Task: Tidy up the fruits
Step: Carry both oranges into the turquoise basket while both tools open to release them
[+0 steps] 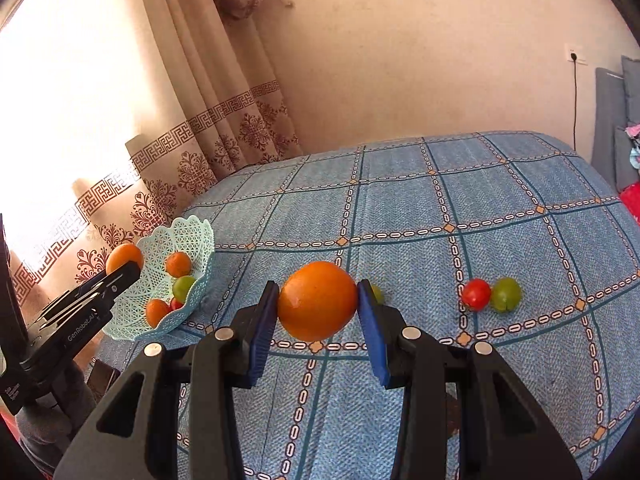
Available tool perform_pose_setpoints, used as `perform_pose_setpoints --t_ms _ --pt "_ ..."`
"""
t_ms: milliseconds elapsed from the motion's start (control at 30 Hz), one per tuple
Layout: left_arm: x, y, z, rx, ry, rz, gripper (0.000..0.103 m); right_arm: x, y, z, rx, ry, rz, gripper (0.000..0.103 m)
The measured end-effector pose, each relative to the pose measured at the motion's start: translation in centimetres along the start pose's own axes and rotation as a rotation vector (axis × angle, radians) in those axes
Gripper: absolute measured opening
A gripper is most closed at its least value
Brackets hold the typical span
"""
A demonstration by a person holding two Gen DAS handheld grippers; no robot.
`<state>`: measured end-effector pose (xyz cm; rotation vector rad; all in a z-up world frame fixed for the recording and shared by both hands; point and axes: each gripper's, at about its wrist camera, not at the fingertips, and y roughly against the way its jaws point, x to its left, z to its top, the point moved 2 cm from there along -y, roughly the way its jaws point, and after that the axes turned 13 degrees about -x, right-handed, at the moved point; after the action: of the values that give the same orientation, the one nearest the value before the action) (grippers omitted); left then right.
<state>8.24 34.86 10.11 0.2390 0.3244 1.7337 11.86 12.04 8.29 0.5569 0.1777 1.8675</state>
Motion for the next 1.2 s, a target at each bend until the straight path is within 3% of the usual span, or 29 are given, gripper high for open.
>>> perform_pose_setpoints --t_ms 533,867,1100,1133,1200 --pt "7.5 -2.0 -0.9 0.024 0.124 0.114 0.037 10.8 -4.6 1.0 0.030 0.138 0.117 0.040" --pt "10.7 -2.2 -1.1 0.039 0.263 0.150 0.039 13.5 -7.7 0.7 0.062 0.158 0.144 0.040" --pt "10.8 -1.7 -0.8 0.014 0.295 0.133 0.040 14.5 -9.4 0.3 0.083 0.167 0.145 0.040" --pt "10.8 -1.7 -0.7 0.009 0.298 0.127 0.041 14.7 -9.6 0.4 0.083 0.168 0.145 0.040" --pt "10.7 -1.6 -0.6 0.000 0.298 0.121 0.057 14.8 -9.8 0.4 0.083 0.166 0.143 0.040"
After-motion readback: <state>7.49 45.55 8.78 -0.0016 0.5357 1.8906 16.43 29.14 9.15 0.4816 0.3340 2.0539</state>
